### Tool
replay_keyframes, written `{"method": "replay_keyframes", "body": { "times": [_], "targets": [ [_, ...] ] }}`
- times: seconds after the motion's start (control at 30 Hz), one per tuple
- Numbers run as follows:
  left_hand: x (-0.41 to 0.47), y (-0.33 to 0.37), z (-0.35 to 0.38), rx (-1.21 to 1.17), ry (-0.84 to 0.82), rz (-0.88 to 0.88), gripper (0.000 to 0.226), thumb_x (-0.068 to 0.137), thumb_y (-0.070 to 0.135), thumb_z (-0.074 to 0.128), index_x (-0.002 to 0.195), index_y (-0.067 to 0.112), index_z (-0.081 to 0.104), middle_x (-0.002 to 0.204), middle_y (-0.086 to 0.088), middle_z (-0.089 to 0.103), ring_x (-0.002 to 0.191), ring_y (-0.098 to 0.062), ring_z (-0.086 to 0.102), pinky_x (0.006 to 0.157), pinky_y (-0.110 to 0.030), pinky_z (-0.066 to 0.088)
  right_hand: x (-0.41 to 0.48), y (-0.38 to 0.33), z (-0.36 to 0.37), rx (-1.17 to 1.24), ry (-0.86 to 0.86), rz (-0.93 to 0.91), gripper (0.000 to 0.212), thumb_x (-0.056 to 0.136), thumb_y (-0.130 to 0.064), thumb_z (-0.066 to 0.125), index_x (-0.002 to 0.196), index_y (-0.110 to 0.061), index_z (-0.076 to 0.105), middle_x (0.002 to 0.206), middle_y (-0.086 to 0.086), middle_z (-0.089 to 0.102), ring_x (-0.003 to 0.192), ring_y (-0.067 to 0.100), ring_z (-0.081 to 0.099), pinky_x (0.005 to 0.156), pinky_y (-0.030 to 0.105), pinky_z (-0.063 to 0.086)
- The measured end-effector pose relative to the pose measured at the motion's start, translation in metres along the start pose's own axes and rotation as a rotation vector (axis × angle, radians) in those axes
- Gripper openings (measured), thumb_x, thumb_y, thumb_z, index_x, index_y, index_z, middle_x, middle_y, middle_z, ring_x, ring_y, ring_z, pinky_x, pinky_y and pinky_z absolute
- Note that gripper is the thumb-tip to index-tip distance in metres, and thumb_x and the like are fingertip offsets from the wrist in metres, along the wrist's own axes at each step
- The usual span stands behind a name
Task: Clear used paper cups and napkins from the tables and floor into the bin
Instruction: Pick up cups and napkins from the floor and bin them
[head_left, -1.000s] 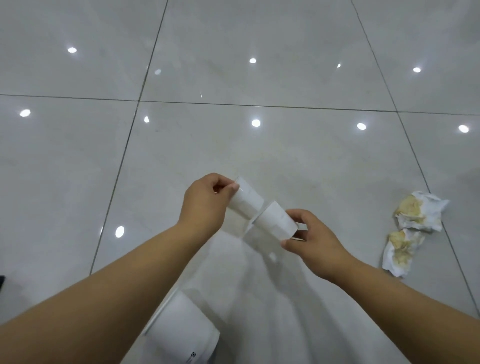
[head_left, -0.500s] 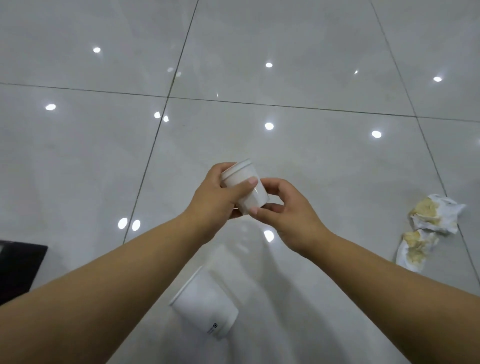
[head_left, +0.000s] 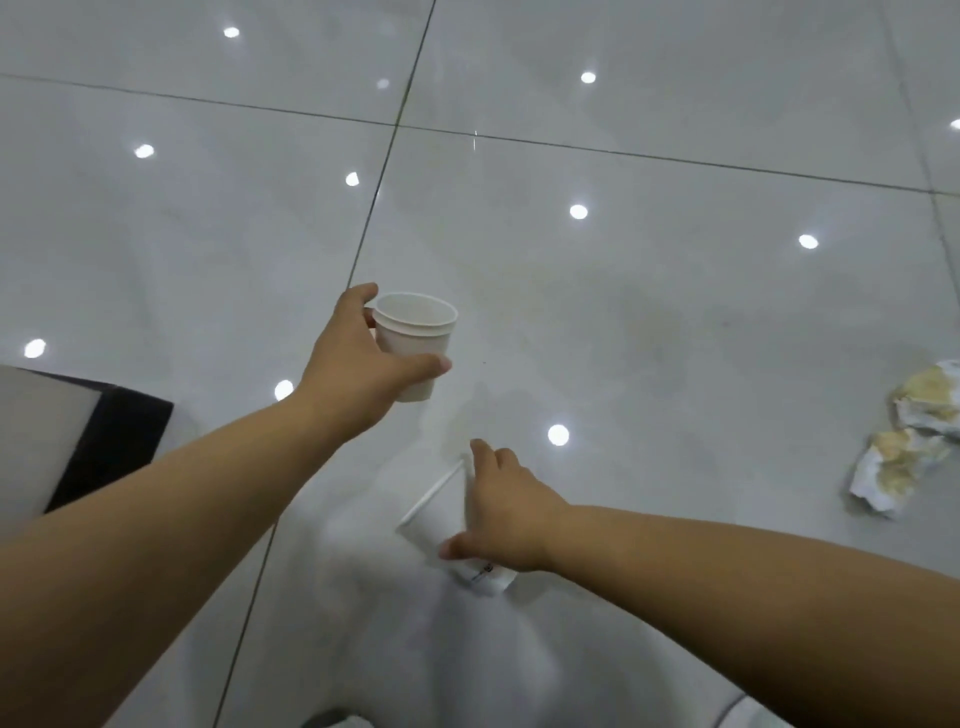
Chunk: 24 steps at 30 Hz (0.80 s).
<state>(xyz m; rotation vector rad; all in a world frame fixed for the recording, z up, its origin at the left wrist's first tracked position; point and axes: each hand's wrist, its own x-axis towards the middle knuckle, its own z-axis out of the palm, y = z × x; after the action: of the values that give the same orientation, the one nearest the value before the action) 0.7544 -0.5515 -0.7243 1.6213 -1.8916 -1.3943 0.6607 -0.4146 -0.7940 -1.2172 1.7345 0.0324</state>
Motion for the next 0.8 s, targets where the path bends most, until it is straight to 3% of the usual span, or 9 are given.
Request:
{"method": "replay_keyframes", "body": {
  "times": [0.13, 0.23, 0.33, 0.47, 0.6, 0.7, 0.8],
  "targets": [
    [-0.005, -0.01, -0.004, -0.011, -0.034, 0.018, 0.09, 0.071, 0.019, 0.08, 0.144, 0.024, 0.027, 0.119, 0.008, 0.041, 0.106, -0.013, 0.044, 0.083, -0.025, 0.037, 0.011, -0.006, 0.021, 0.015, -0.037, 0.041, 0.095, 0.072, -0.043, 0.078, 0.14, -0.008, 0.021, 0.135, 0.014, 0.04, 0.119, 0.033, 0.048, 0.098, 0.041, 0.043],
    [-0.004, -0.013, -0.004, -0.002, -0.031, 0.014, 0.088, 0.072, 0.019, 0.079, 0.144, 0.023, 0.028, 0.12, 0.008, 0.041, 0.105, -0.014, 0.045, 0.082, -0.024, 0.037, 0.01, 0.001, 0.019, 0.117, 0.016, 0.022, 0.088, 0.069, -0.038, 0.08, 0.136, -0.011, 0.03, 0.132, 0.01, 0.044, 0.116, 0.028, 0.05, 0.098, 0.037, 0.045],
    [0.0, -0.01, -0.002, 0.002, -0.049, 0.035, 0.079, 0.071, 0.021, 0.079, 0.137, 0.021, 0.036, 0.116, 0.008, 0.047, 0.101, -0.012, 0.051, 0.072, -0.016, 0.039, 0.003, 0.017, -0.001, 0.234, 0.123, -0.002, 0.091, 0.062, -0.034, 0.083, 0.136, -0.017, 0.031, 0.129, 0.003, 0.045, 0.113, 0.022, 0.051, 0.095, 0.037, 0.048],
    [-0.001, 0.006, 0.011, -0.059, -0.12, 0.075, 0.067, 0.068, 0.022, 0.082, 0.123, 0.02, 0.044, 0.1, 0.014, 0.054, 0.088, 0.001, 0.054, 0.065, -0.012, 0.039, -0.018, 0.04, -0.037, 0.352, 0.309, -0.046, 0.085, 0.06, -0.027, 0.084, 0.128, -0.025, 0.034, 0.123, -0.002, 0.042, 0.112, 0.018, 0.048, 0.095, 0.033, 0.045],
    [-0.009, 0.029, 0.035, -0.105, -0.24, 0.127, 0.062, 0.067, 0.026, 0.083, 0.116, 0.024, 0.045, 0.098, 0.016, 0.056, 0.086, 0.001, 0.056, 0.06, -0.01, 0.044, -0.045, 0.056, -0.066, 0.388, 0.492, -0.013, 0.084, 0.056, -0.035, 0.085, 0.127, -0.03, 0.04, 0.122, -0.004, 0.048, 0.109, 0.015, 0.048, 0.093, 0.036, 0.046],
    [-0.02, 0.049, 0.06, -0.143, -0.335, 0.172, 0.06, 0.065, 0.028, 0.083, 0.112, 0.027, 0.046, 0.098, 0.018, 0.056, 0.086, 0.001, 0.056, 0.06, -0.009, 0.045, -0.073, 0.067, -0.077, 0.541, 0.541, 0.006, 0.083, 0.059, -0.027, 0.085, 0.128, -0.032, 0.041, 0.123, -0.008, 0.05, 0.104, 0.007, 0.051, 0.086, 0.027, 0.049],
    [-0.03, 0.07, 0.09, -0.203, -0.47, 0.179, 0.063, 0.064, 0.03, 0.083, 0.112, 0.031, 0.044, 0.104, 0.016, 0.057, 0.091, -0.004, 0.06, 0.067, -0.017, 0.049, -0.102, 0.078, -0.081, 0.624, 0.553, 0.025, 0.079, 0.062, -0.024, 0.085, 0.124, -0.038, 0.039, 0.119, -0.013, 0.053, 0.099, 0.0, 0.053, 0.076, 0.015, 0.05]
  ]
}}
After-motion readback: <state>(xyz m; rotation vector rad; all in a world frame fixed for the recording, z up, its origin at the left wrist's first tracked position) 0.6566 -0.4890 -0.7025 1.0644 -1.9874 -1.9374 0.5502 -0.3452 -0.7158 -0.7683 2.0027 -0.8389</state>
